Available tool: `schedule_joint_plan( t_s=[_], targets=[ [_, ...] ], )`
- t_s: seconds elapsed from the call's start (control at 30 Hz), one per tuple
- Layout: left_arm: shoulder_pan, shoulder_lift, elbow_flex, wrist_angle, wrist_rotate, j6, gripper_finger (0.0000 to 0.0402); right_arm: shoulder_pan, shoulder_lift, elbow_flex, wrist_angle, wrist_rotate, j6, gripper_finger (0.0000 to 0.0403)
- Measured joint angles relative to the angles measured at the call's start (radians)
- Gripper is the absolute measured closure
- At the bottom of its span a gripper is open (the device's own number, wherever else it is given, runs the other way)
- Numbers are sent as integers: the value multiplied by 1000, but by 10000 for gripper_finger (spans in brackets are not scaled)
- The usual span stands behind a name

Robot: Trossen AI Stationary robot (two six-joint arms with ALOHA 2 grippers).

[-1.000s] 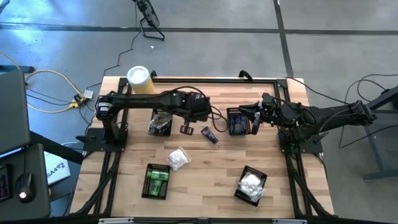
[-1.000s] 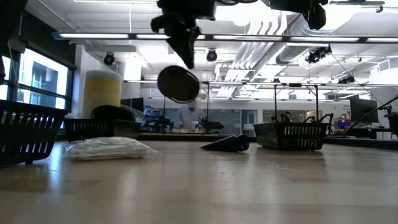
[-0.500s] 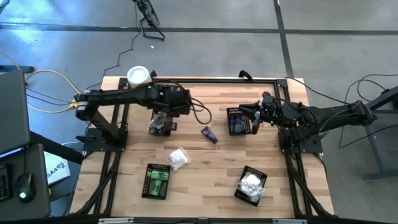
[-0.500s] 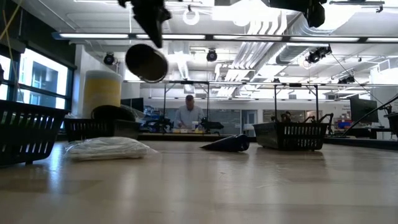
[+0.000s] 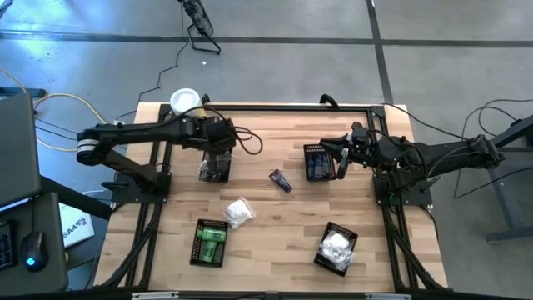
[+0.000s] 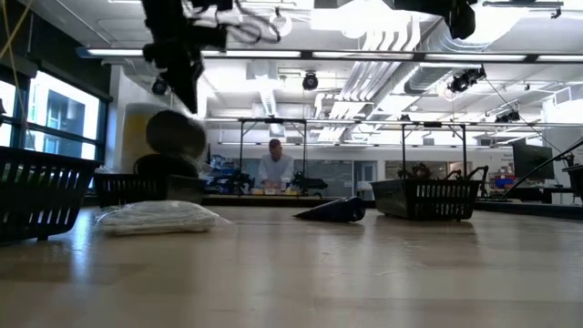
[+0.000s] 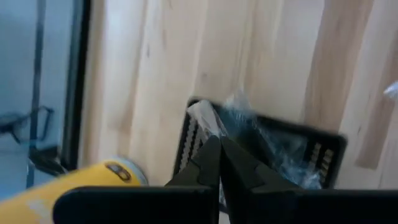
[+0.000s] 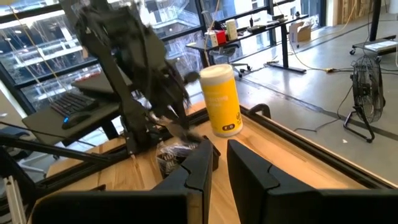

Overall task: Pick & Place Travel size toiletries
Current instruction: Put the black hairbrush into the top left black basket, then put the white cotton pack into the bottom right black basket

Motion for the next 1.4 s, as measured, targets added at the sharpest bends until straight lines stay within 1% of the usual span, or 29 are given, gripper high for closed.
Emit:
schedule_joint_plan(
  t_s=[0.13,0.3,0.57,0.7,0.9,1.03,1.13,1.4],
  targets=[
    [13,1,-76,5,-3,-12,401,0,0,0,3,0,1,361],
    [15,2,-155,116,-11,-14,401,0,0,0,5,0,0,361],
    [15,2,-171,151,-47,-15,397,0,0,0,6,-2,0,361],
    [15,2,-171,150,-45,-16,377,0,0,0,6,-3,0,361],
    [15,2,-171,149,-5,-15,321,0,0,0,6,-3,0,361],
    [15,2,-124,95,-5,30,287,0,0,0,6,-3,0,361],
    [15,2,-70,66,-6,50,272,0,0,0,6,-3,0,361],
    [14,1,84,86,-6,125,267,0,0,0,6,-4,0,361]
  ],
)
